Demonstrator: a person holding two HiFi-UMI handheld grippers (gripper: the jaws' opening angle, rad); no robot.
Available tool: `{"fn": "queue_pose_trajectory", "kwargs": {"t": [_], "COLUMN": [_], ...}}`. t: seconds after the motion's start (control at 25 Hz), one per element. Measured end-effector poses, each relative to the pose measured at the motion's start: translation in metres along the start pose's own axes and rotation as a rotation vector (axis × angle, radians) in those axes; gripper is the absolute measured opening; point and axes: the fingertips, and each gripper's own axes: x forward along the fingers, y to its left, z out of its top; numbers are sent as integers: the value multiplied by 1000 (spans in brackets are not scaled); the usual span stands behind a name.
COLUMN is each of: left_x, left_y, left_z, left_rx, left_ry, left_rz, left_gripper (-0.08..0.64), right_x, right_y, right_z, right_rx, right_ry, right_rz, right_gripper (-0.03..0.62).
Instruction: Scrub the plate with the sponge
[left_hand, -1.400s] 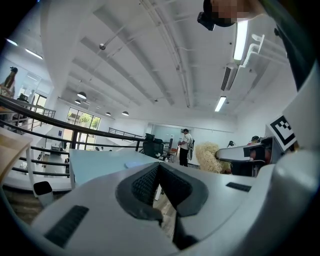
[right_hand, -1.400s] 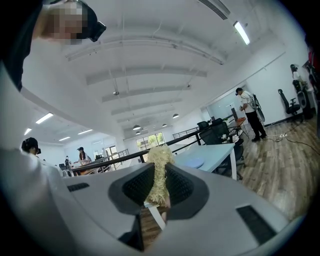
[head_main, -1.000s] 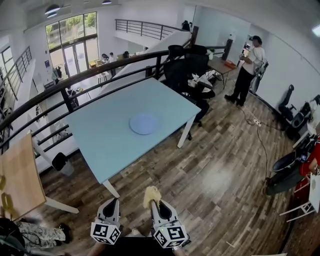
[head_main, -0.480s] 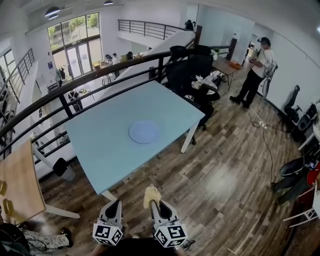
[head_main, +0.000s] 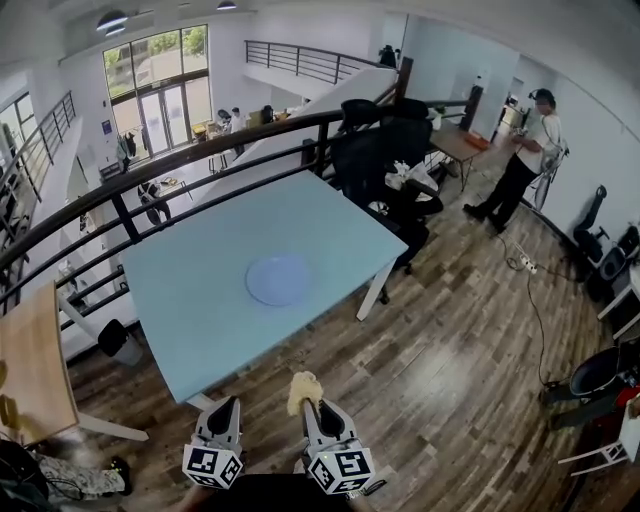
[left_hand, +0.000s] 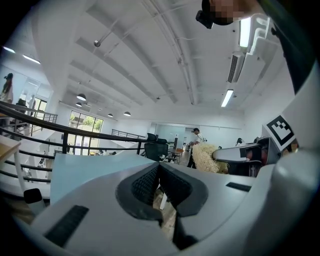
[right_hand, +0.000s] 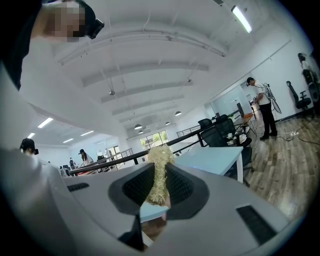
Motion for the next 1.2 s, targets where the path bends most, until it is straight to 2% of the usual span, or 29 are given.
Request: {"fn": "queue_pose_trajectory", "kwargs": {"t": [0.48,1.0,1.2], "left_x": [71,89,86], "left_y": [-44,-53,-52], "left_z": [1,-8,-14], "left_rx": [-30,-45,-44], "left_ry": [-21,-14,3], "left_rz": [34,80,93], "left_gripper": [2,3,3], "right_x": [17,28,31], "right_y": [-77,-103,-99], "right_z": [31,28,20], "right_rx": [-5,2,5], "right_ry": [2,30,61], "right_rz": [26,66,93], "right_gripper": [68,68,69]}}
